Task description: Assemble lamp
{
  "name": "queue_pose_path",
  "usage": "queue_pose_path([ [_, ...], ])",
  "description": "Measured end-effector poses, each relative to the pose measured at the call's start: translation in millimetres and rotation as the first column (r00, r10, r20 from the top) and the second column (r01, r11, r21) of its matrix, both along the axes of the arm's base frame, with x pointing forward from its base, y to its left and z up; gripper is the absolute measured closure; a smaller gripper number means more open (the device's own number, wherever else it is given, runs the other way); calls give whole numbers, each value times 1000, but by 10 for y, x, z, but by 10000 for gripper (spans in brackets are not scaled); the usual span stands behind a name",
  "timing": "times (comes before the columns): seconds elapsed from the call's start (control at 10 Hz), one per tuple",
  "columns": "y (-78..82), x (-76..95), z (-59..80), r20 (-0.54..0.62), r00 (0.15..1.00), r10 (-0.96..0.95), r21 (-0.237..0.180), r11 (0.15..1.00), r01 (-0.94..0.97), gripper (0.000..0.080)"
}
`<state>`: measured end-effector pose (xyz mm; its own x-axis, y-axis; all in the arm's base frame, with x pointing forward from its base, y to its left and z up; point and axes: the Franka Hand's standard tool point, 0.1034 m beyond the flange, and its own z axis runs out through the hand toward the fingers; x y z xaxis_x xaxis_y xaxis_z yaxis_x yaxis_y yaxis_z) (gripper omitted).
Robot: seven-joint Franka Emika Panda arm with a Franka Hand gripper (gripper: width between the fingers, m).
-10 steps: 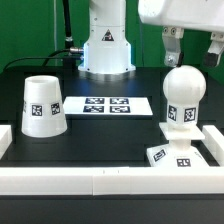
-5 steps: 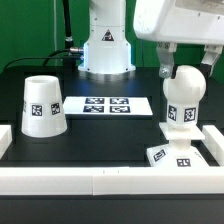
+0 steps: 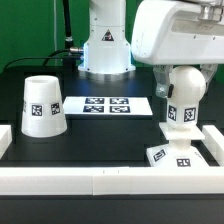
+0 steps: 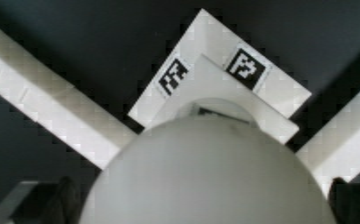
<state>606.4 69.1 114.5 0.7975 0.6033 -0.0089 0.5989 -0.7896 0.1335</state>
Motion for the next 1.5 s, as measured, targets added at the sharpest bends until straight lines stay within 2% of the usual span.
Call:
queue_pose_path([
  [0.1,3,3,4,1,1000,0,0,1000,0,101],
  [0.2,10,7,8,2,1000,1,1,1000,-1,223],
  [0.7,10,7,7,4,1000,-18,3,1000,18,225],
  [0.9,13,5,6,12,994,-113,14,994,113,225],
  [1.0,10,4,3,19,970,-241,36,970,240,225],
  [1.3,50,3,-7,28,818,-574,92,817,570,223],
  [1.5,147,-12,-12,17,639,-769,124,636,762,223],
])
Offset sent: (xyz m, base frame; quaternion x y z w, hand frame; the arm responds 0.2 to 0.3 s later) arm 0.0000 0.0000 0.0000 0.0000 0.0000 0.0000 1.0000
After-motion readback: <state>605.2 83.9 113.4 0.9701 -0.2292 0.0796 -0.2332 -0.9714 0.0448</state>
